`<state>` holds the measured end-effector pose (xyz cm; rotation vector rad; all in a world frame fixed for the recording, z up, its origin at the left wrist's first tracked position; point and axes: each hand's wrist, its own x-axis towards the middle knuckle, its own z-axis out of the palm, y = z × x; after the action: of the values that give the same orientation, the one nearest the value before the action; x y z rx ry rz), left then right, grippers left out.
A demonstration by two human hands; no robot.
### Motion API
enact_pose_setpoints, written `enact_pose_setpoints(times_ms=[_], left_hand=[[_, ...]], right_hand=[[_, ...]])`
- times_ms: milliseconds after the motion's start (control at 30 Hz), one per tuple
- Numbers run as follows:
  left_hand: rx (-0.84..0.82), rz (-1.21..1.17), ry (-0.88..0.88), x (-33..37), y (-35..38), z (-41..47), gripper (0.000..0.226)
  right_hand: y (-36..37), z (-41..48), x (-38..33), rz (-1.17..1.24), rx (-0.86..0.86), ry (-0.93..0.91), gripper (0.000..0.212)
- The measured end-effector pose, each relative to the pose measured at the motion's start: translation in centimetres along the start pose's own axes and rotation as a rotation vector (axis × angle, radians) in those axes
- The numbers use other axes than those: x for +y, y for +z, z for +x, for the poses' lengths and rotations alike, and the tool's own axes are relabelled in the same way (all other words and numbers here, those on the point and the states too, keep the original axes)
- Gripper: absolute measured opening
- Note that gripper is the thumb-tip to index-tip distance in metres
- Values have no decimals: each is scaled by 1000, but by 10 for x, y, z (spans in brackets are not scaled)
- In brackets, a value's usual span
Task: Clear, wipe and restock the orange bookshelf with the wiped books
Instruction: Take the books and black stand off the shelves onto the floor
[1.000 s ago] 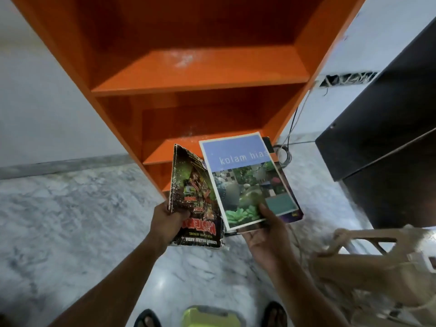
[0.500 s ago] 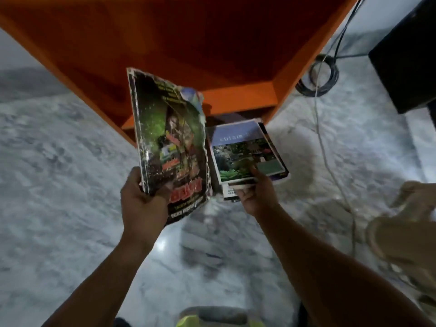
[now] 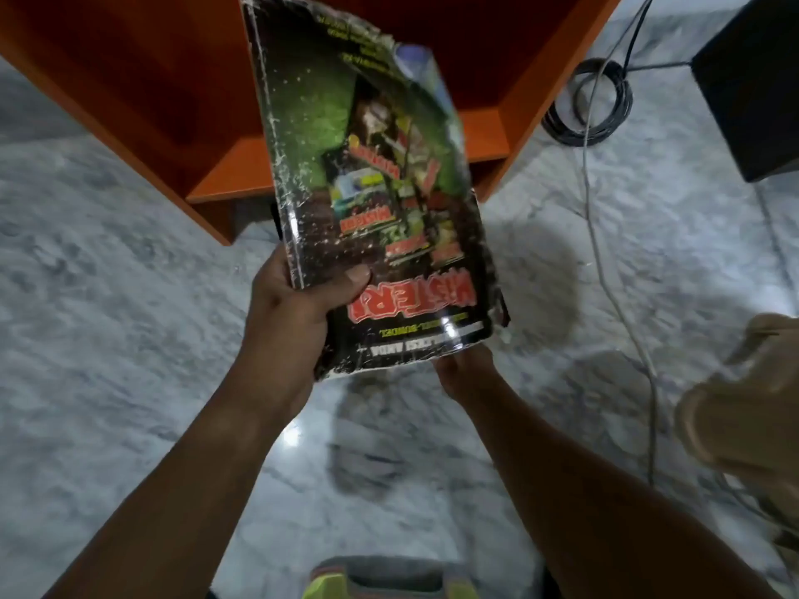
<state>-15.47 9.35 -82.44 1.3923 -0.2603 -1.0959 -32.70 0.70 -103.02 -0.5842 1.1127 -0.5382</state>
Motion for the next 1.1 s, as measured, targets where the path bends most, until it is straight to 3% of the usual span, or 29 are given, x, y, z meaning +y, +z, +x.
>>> enact_pose_setpoints(times_ms=[67, 167, 233, 300, 367, 533, 633, 767, 867, 967, 1100], left_hand=[[-23, -65, -36, -2, 12, 9, 47], [-94, -150, -105, -19, 31, 29, 55], [-114, -155, -141, -39, 43, 44, 44], [-100, -115, -192, -62, 50, 59, 30], [-80, -58, -265, -87, 52, 70, 24], [111, 194, -403, -143, 39, 88, 25], [210, 288, -363, -155, 40, 90, 22], [320, 763, -310, -147, 46, 84, 45], [224, 939, -363, -132, 41, 67, 45], [45, 1035, -430, -108, 28, 38, 56], [-129, 1133, -444, -42, 17, -9, 67]], right_hand=[[4, -8, -8, 203, 90, 35, 12], [5, -19, -11, 440, 135, 196, 26], [3, -23, -12, 525, 151, 200, 25], [1, -30, -14, 678, 218, 194, 55], [-8, -30, -9, 799, 258, 202, 62], [-15, -30, 4, 715, 322, 224, 48], [-12, -33, -1, 772, 301, 255, 57], [-3, -33, -3, 756, 361, 249, 59], [-1, -45, -13, 685, 489, 263, 55], [5, -80, -36, 413, 556, 376, 65], [38, -139, -87, 4, 562, 390, 66]])
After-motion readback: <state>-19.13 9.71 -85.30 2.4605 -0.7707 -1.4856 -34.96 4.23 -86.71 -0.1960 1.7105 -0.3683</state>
